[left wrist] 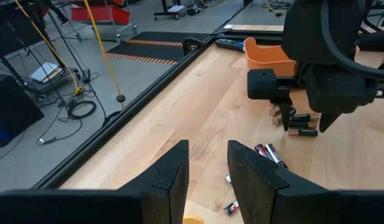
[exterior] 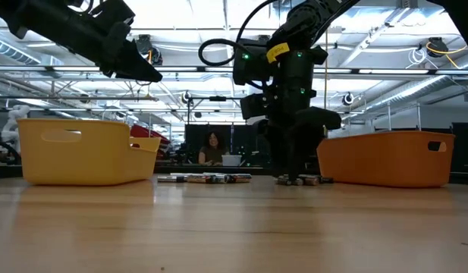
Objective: Sort batteries
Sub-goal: Put the black battery into the orange bin
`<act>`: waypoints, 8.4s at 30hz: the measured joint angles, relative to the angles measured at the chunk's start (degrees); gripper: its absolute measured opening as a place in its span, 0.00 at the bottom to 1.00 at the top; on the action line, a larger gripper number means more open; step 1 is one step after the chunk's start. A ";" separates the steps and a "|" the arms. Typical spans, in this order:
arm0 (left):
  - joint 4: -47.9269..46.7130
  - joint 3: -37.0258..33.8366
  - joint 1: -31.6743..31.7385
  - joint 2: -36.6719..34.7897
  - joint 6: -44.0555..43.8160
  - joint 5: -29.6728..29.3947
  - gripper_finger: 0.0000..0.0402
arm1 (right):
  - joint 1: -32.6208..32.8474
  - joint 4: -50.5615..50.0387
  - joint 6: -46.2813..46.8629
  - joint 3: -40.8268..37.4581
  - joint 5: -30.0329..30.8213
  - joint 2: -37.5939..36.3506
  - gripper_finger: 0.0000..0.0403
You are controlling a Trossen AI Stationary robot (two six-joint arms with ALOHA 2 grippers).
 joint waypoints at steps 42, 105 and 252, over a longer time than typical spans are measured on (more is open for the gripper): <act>0.00 0.00 -0.02 0.00 -1.38 1.55 0.30 | 2.22 1.28 3.68 0.08 1.11 -0.11 0.73; -1.37 0.00 -0.02 -0.02 -1.40 2.97 0.30 | 0.39 0.70 -3.11 -0.90 0.70 2.49 0.49; -1.51 0.00 0.00 -0.02 -4.06 3.00 0.30 | 4.56 -3.00 -0.85 -4.40 8.89 -1.20 0.75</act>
